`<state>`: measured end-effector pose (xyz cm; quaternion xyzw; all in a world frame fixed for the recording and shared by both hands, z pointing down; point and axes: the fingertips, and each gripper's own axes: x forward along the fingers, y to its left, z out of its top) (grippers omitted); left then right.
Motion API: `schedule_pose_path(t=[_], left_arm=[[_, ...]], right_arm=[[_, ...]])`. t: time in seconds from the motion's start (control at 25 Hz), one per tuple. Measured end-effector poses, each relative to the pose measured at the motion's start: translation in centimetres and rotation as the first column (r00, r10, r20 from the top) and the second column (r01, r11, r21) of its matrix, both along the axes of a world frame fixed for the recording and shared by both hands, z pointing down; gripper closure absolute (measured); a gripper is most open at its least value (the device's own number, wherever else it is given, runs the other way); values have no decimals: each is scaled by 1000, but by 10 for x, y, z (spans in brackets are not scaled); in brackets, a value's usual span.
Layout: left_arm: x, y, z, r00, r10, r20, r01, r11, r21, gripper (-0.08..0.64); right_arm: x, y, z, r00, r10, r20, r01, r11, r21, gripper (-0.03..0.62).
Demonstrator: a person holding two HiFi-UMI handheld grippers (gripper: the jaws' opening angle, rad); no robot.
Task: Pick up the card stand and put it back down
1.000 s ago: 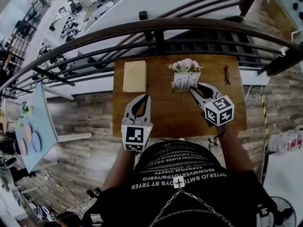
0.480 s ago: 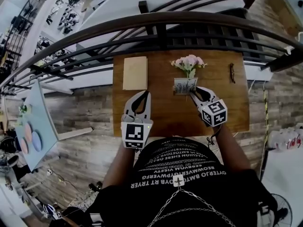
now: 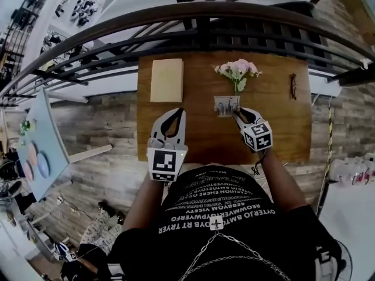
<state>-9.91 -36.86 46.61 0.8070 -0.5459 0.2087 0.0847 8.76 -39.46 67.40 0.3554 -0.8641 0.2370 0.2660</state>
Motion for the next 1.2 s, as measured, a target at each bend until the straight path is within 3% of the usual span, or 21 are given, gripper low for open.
schedule_pose_path(t=[0.4,0.72,1.08,1.2], left_arm=[[2,15,37,1000,-15,18,16,996,-84,532],[14,22,56,1000,0,-12,0,997,-79,532],[38,38,51,999,46,-19,-47,997,-57,532],[36,48,42,999,45,-11,-45,998,-40,532]], right_arm=[[3,3,75,1000,-5,-13,4,999,-35,480],[-12,11,110,998,-65,-24,65,998,0,480],[-18,20,125,982,-116,-148,126,990,66,485],[-18,24,117,982,-101,-161,113,991,71,453]])
